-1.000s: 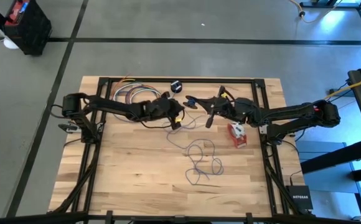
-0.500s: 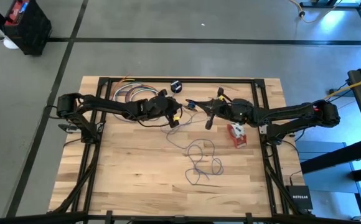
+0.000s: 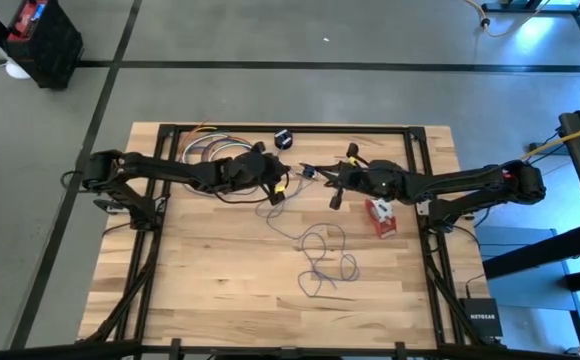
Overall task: Coil cords
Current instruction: Coil the blue wire onto the spool
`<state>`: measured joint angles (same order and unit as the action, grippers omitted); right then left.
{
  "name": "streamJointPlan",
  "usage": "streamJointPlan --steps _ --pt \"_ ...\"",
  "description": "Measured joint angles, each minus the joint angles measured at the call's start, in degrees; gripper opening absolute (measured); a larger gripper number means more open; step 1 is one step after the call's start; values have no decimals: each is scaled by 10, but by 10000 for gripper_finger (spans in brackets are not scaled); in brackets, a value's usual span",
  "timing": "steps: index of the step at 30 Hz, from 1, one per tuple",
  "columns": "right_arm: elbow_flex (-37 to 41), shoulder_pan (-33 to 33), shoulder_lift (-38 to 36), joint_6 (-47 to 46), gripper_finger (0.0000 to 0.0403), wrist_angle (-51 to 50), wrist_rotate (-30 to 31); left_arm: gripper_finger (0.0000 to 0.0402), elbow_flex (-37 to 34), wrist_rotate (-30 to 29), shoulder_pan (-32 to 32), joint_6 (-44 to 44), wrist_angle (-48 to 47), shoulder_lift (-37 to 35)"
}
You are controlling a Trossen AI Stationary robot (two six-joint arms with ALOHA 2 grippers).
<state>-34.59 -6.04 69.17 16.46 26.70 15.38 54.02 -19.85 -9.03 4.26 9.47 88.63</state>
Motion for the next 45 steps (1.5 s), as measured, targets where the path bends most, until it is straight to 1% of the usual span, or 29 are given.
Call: streamJointPlan --steps 4,6,8,10,14,18,23,27,29,31,33,37,45 --pt "0 0 26 10 12 -3 3 3 0 0 11 -4 2 -14" --pt "0 0 45 32 12 6 25 5 0 0 17 -6 1 -24" --pt "0 0 59 50 12 12 60 6 0 0 24 -8 3 -34" --pt "0 0 69 53 12 26 78 6 0 0 32 -8 3 -41" --pt "0 0 82 61 12 41 76 7 0 0 47 -8 27 -41" --pt "0 -1 98 63 12 77 80 7 0 1 55 -8 56 -39" --pt "0 0 113 49 12 112 80 7 0 0 66 -9 78 -39" --pt "-19 0 123 26 12 114 72 7 0 0 75 -11 111 -31" --pt "-32 0 125 3 12 107 55 7 0 0 77 -10 125 -22" --pt "-43 0 128 -18 12 103 26 7 0 1 80 -9 151 -7" --pt "-48 0 129 -43 12 102 15 8 0 5 80 -9 163 7" --pt "-59 0 129 -82 12 104 15 8 1 28 77 -9 172 23" --pt "-80 0 129 -118 12 111 1 8 1 29 70 -4 171 28"
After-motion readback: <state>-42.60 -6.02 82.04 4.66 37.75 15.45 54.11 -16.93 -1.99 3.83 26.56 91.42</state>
